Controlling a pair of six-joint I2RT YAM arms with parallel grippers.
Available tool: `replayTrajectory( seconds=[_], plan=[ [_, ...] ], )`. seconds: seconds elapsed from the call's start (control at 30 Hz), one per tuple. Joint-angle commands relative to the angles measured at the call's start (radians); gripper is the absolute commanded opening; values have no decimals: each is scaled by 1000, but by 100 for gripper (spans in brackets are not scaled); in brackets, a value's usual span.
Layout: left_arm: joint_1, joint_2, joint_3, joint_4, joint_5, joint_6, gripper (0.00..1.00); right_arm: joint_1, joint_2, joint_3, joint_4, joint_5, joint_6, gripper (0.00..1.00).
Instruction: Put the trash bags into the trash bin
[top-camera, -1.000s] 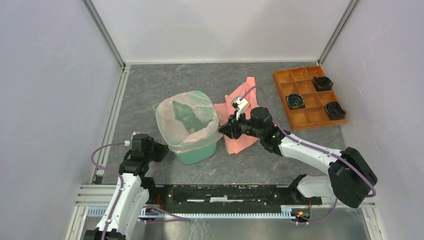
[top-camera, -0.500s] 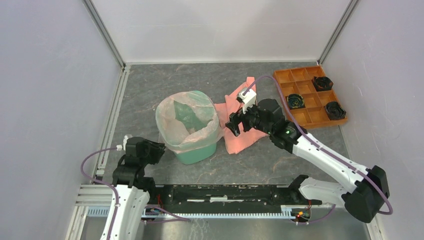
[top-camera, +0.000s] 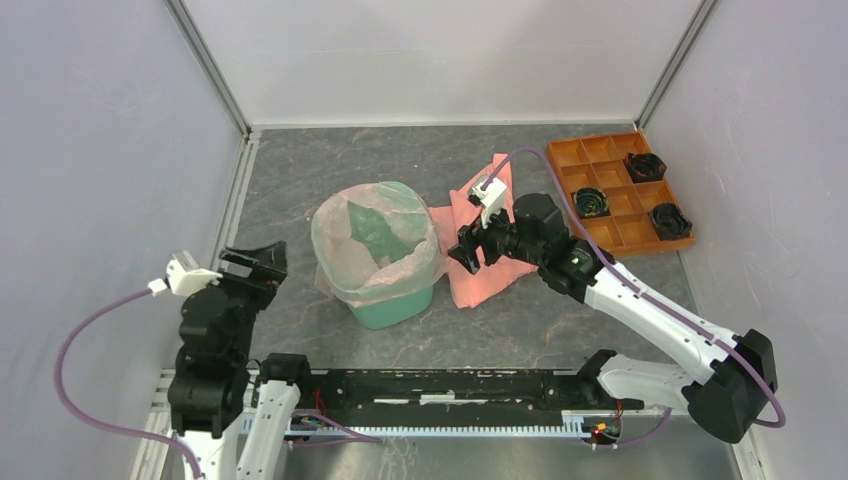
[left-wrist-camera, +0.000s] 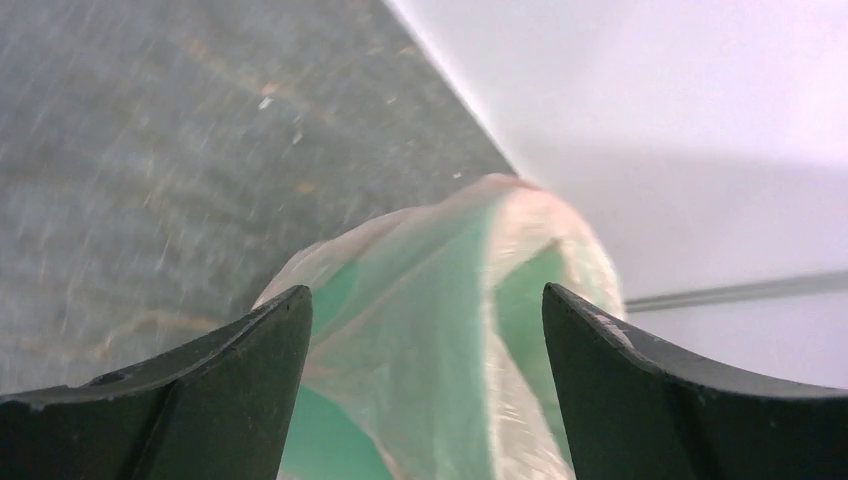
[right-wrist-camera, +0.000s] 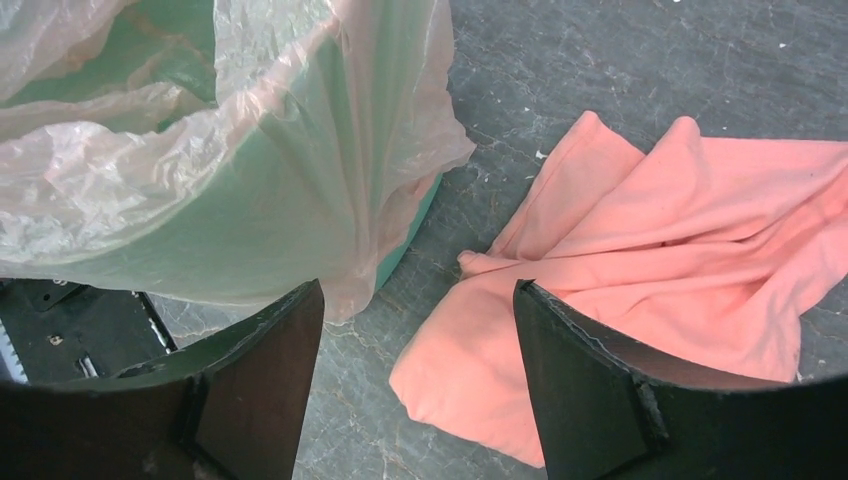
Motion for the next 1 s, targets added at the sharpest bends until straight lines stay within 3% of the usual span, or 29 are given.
replayTrajectory(
  seconds=[0.0,0.1,0.23,0.37,0.5,0.73,0.87,0.97],
  plan=[
    [1,85,140,239,150,322,91,4,-1,89,14,16,-14,77],
    [1,257,287,263,386,516,91,4,-3,105,10,25,-4,78],
    [0,453,421,213,569,642,88,4,-1,132,49,-35,44,78],
    [1,545,399,319,774,579,83,19,27,248,49,-49,58,80],
    [0,597,293,423,896,464,84,54,121,392,9,-58,60,79],
    [0,617,181,412,919,480,63,183,386,657,-69,-32,33,69],
    [1,619,141,366,826,490,61,191,560,846,-209,95,67,45],
    [1,622,105,352,755,499,60,192,677,973,-330,174,41,35]
  ],
)
